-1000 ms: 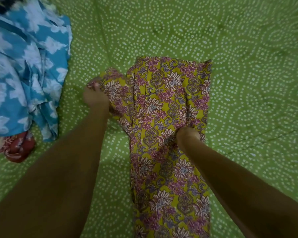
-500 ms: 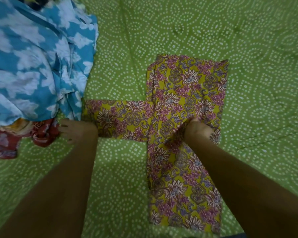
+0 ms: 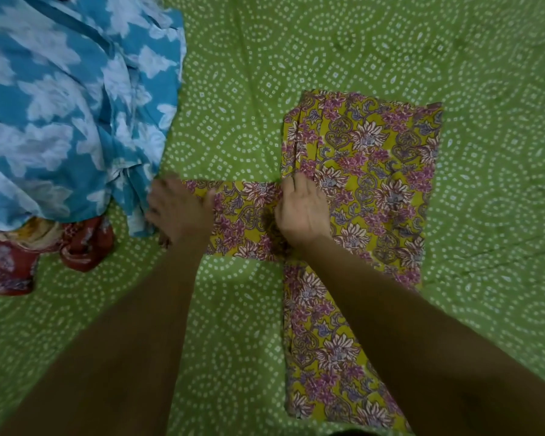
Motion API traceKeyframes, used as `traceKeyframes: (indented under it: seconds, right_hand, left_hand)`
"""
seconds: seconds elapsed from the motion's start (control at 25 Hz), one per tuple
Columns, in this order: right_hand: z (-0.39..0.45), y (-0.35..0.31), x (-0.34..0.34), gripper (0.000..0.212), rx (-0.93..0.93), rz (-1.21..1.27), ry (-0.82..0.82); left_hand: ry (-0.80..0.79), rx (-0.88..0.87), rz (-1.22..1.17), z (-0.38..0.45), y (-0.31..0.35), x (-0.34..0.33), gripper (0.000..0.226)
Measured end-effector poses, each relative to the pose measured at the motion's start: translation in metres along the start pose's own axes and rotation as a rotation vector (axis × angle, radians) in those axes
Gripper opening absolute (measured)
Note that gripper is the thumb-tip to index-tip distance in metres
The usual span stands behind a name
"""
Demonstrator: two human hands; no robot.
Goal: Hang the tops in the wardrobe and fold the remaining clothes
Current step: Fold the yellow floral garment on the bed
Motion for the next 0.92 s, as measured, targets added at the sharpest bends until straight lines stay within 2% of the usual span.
traceKeyframes:
  seconds: [0.04,0.12,0.2,0.24,0.36,0.48,0.56,0.6,0.68,0.76,0.84,0.92]
  right_hand:
    - [0.004,-0.002,-0.001,0.033,-0.026,0.045,0.034]
    - [0.006,0.003,0.0,0.029,-0.112,0.129,0.125]
    - [0.007,0.013,0.001,0.028,-0.204,0.177,0.213]
    - [0.007,0.019,0.002,0.03,-0.24,0.178,0.247]
    - [0.004,0.04,0.004,0.041,-0.332,0.125,0.257]
    - [0.006,0.064,-0.001,0.062,-0.399,0.082,0.11]
    - [0.011,0.069,0.0,0.083,-0.362,0.027,0.016]
    - [0.013,0.068,0.0,0.086,-0.33,0.008,-0.001]
    - [0.02,0.06,0.0,0.08,-0.278,0.002,-0.017]
    - [0.029,0.052,0.0,0.07,-0.281,-0.007,-0.019]
    - [0.041,0.049,0.002,0.061,-0.321,-0.032,-0.017]
    - [0.052,0.05,0.004,0.056,-0.367,-0.034,-0.022]
  left_hand:
    - [-0.016,-0.141,-0.046,0.007,0.02,-0.001,0.067]
    - [-0.201,-0.322,-0.268,0.02,0.073,-0.011,0.042]
    - [-0.434,-0.273,-0.531,0.029,0.124,-0.023,0.032]
    - [-0.475,-0.227,-0.61,0.032,0.146,-0.027,0.029]
    - [-0.334,-0.223,-0.534,0.03,0.191,-0.026,0.021]
    - [-0.202,-0.237,-0.349,0.017,0.199,-0.023,0.028]
    - [-0.165,-0.228,-0.38,0.012,0.194,-0.028,0.033]
    - [-0.172,-0.23,-0.402,0.011,0.192,-0.032,0.033]
    - [-0.181,-0.215,-0.539,0.014,0.183,-0.037,0.025]
    - [-0.233,-0.152,-0.883,0.019,0.173,-0.039,0.022]
    - [-0.41,-0.069,-1.146,0.018,0.168,-0.042,0.023]
    - [-0.578,-0.039,-1.241,0.013,0.172,-0.042,0.023]
Point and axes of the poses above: each hand's wrist, its own z-axis towards the middle knuckle, its own x-axis out of the back of the hand, y = z × x, the point moved 4 cm from there along z, towards the middle knuckle, and after that the axes turned 3 degrees about -x, right-handed, at the moved point
